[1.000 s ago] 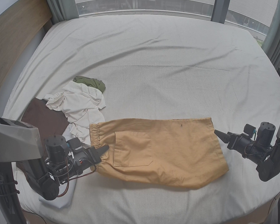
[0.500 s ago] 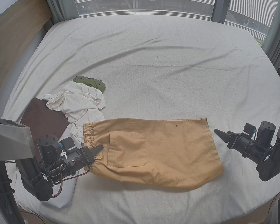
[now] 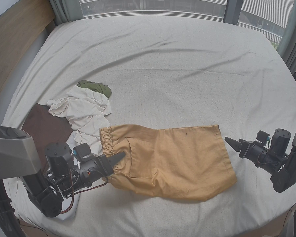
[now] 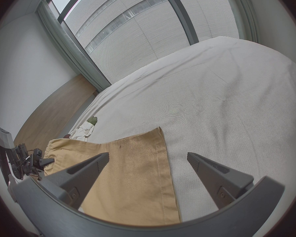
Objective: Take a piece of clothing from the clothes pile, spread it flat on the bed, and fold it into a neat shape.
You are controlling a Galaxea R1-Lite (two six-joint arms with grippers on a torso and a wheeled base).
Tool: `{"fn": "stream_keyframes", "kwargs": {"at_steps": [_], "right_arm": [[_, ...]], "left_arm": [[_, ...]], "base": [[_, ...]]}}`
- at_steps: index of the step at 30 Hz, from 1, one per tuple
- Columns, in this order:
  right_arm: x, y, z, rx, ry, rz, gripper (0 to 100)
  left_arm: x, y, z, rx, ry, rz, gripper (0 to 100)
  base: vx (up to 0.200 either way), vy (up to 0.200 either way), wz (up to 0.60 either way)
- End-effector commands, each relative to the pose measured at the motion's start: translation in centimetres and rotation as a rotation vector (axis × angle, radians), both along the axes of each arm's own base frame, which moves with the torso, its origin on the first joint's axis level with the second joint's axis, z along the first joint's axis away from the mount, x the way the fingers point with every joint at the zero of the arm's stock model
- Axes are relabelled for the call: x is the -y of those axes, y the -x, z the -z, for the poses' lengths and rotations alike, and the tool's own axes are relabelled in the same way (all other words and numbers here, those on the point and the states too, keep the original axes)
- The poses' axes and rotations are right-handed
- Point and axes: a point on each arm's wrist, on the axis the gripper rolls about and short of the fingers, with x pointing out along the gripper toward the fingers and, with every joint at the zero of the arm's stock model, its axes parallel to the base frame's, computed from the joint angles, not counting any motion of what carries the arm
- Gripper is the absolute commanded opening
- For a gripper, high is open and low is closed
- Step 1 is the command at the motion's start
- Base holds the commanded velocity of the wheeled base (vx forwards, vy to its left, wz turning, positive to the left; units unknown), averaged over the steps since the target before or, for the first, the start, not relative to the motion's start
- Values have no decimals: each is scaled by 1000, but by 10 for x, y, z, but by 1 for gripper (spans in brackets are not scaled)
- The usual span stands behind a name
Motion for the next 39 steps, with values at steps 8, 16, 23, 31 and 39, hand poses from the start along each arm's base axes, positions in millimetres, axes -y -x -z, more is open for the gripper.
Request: {"fn": "stream_keyframes", "kwargs": {"at_steps": [8, 16, 23, 31, 39], "right_arm": [[0, 0, -3, 13, -2, -2, 100], [-2, 2, -12, 42, -11, -10, 100], [-7, 5, -17, 57, -14, -30, 100], [-7, 5, -18, 61, -13, -30, 100], [-8, 4, -21, 76, -17, -30, 100]], "left_arm": [[37, 0, -17, 83, 55, 92, 0], [62, 3, -15, 93, 63, 147, 0], [82, -2, -1, 84, 56, 167, 0], [97, -4, -1, 100, 68, 196, 0], [119, -7, -8, 89, 63, 236, 0]], "base": [[0, 0, 0], [0, 0, 0], [0, 0, 0], [0, 0, 0], [0, 0, 0]]}}
